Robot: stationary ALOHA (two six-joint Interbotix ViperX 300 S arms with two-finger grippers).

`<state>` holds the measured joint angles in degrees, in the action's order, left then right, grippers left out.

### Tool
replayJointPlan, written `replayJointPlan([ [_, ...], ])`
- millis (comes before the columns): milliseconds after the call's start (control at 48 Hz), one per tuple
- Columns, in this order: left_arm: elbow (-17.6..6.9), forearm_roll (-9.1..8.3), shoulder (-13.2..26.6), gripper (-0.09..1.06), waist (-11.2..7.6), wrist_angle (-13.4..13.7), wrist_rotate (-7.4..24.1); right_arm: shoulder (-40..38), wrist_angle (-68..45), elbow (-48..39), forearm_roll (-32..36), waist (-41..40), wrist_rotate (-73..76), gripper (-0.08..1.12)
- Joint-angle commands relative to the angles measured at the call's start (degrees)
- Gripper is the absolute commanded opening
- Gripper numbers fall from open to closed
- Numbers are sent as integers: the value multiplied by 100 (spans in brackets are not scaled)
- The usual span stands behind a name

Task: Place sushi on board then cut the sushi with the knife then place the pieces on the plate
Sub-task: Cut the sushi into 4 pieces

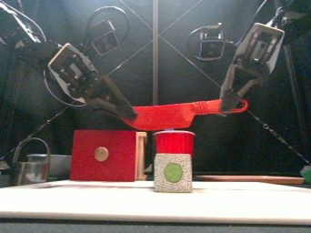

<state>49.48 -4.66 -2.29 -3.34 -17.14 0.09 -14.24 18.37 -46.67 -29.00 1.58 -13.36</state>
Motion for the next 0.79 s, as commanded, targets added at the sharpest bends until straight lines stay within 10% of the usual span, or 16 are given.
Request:
replayJointPlan([
  [21,-325,-132,88,26,44,149,35,79,-44,141,0,70,0,22],
  [333,-642,-387,264,26,62,721,35,308,-44,141,18,220,0,22],
  [792,-712,-694,422,26,-9,747,26,404,-132,167,220,264,0,22],
])
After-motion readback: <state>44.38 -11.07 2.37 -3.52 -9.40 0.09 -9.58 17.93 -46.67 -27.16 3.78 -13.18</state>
